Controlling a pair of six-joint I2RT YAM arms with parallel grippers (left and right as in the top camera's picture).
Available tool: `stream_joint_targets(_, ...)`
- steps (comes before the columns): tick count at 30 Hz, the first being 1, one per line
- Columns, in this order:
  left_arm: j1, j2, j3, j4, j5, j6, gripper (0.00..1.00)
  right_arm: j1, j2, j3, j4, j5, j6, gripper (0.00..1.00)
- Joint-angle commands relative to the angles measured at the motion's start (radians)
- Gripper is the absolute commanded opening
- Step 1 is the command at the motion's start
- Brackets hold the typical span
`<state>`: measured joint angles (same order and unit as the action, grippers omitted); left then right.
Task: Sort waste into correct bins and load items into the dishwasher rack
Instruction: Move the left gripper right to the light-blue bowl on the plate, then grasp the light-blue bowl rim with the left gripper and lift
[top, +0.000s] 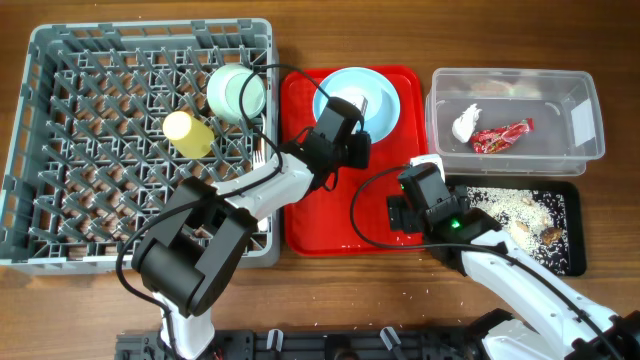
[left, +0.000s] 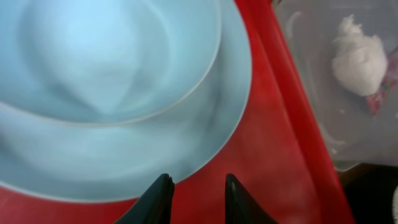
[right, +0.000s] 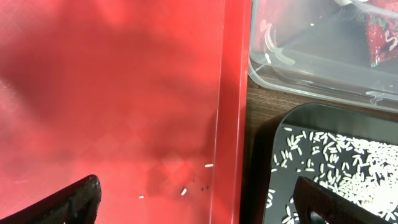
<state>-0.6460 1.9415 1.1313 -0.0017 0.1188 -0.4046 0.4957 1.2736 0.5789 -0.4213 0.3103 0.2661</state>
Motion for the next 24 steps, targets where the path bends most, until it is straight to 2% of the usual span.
stream_joint_targets(1, 0.0, 0.019, 0.002, -0.022, -0.093, 0.009, 0.28, -0.001, 0.0, 0.008, 0.002, -0.006, -0.004, 1.0)
stream_joint_targets(7, 0.003, 0.089, 0.002, -0.035, -0.109, 0.008, 0.27, -0.001, 0.0, 0.008, 0.002, -0.006, -0.004, 1.0)
stream_joint_targets(9, 0.003, 0.084, 0.002, -0.068, -0.109, 0.008, 0.19, -0.001, 0.0, 0.008, 0.002, -0.006, -0.004, 1.0)
stream_joint_targets(10, 0.003, 0.068, 0.002, -0.12, -0.109, 0.008, 0.13, -0.001, 0.0, 0.008, 0.002, -0.006, -0.004, 1.0)
stream_joint_targets(12, 0.003, 0.025, 0.002, -0.187, -0.109, 0.008, 0.1, -0.001, 0.0, 0.008, 0.002, -0.006, -0.004, 1.0)
stream_joint_targets(14, 0.003, -0.071, 0.002, -0.283, -0.109, 0.008, 0.12, -0.001, 0.0, 0.008, 0.002, -0.006, -0.004, 1.0)
stream_joint_targets(15, 0.003, -0.14, 0.002, -0.368, -0.109, 0.008, 0.2, -0.001, 0.0, 0.008, 0.002, -0.006, -0.004, 1.0)
stream_joint_targets(16, 0.003, -0.181, 0.002, -0.434, -0.11, 0.009, 0.32, -0.001, 0.0, 0.008, 0.002, -0.006, -0.004, 1.0)
stream_joint_targets(17, 0.003, -0.224, 0.002, -0.519, -0.124, 0.009, 0.38, 0.0, 0.0, 0.008, 0.002, -0.006, -0.004, 1.0)
stream_joint_targets(19, 0.003, -0.271, 0.002, -0.628, -0.214, 0.009, 0.38, -0.001, 0.0, 0.008, 0.002, -0.006, -0.004, 0.99)
stream_joint_targets(21, 0.0, -0.309, 0.002, -0.572, -0.143, 0.009, 0.37, -0.001, 0.0, 0.008, 0.002, -0.006, -0.004, 1.0)
stream_joint_targets(24, -0.014, -0.294, 0.002, -0.366, -0.124, 0.009, 0.3, -0.001, 0.0, 0.008, 0.002, -0.006, -0.004, 1.0)
